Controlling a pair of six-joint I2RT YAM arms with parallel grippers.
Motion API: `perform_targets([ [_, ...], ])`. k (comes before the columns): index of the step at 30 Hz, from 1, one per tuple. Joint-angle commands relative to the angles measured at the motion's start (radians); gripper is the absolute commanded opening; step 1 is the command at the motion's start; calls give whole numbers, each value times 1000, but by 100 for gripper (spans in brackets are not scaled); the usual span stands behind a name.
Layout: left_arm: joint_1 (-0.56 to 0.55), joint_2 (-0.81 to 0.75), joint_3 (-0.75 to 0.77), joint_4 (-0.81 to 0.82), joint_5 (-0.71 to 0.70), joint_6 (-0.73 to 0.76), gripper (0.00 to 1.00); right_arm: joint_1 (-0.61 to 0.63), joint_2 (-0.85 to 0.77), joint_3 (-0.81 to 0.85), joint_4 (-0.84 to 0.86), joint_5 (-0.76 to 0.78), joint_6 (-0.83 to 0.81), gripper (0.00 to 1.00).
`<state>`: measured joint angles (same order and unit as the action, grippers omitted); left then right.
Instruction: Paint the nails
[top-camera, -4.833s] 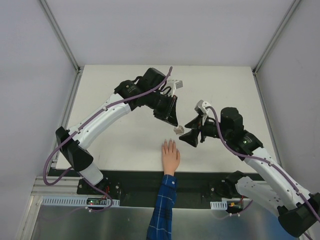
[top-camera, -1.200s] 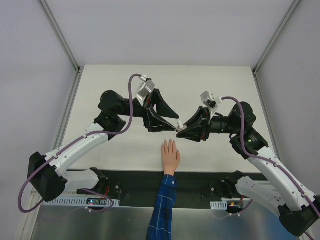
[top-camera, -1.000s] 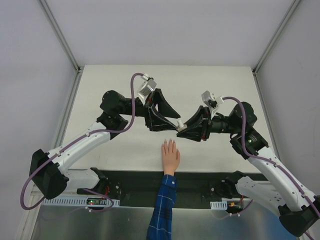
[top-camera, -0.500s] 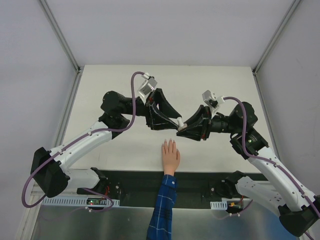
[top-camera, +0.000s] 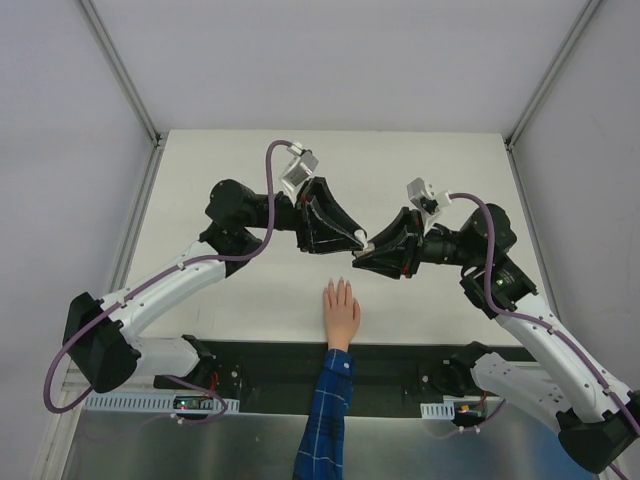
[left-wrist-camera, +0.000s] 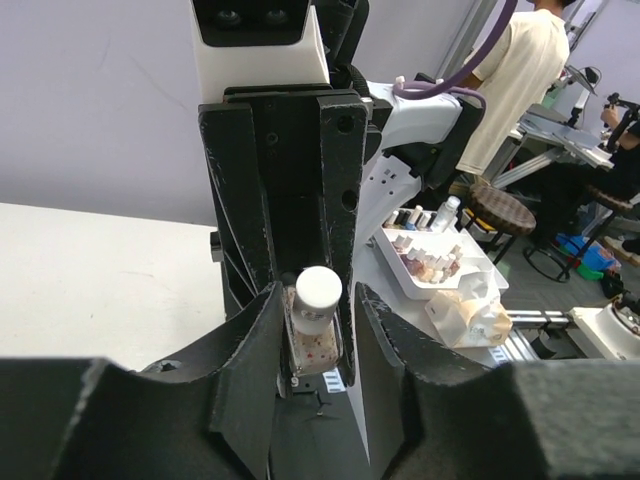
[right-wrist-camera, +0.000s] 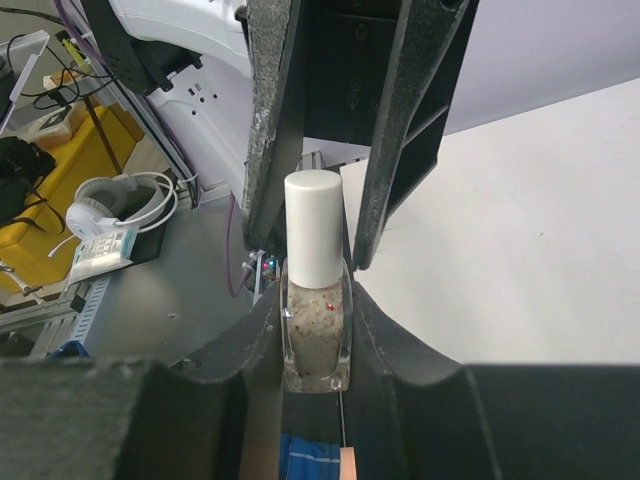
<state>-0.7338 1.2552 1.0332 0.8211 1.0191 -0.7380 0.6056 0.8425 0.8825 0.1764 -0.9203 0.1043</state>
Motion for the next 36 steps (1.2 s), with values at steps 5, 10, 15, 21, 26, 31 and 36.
perform_targets([
  [5, -24, -36, 60, -62, -92, 68, 0, -4, -23, 23, 43, 69, -38, 0],
  [10, -48, -63, 68, -213, -252, 135, 0, 9, -49, 24, -37, 217, -130, 0],
  [15, -183, -96, 140, -592, -858, 261, 0, 182, -82, 44, -198, 798, -305, 0],
  [21, -406, 102, 438, -1049, -1623, 189, 0, 528, 36, 30, -9, 1675, -584, 0],
  [26, -415, 162, 501, -1067, -1600, 117, 0, 528, 33, 20, 18, 1626, -583, 0],
  [31, -412, 173, 533, -1063, -1524, 92, 0, 513, -32, -22, 3, 1494, -565, 0],
  [36, -392, 122, 513, -1042, -1311, 86, 31, 464, -107, -46, -81, 1362, -500, 0],
])
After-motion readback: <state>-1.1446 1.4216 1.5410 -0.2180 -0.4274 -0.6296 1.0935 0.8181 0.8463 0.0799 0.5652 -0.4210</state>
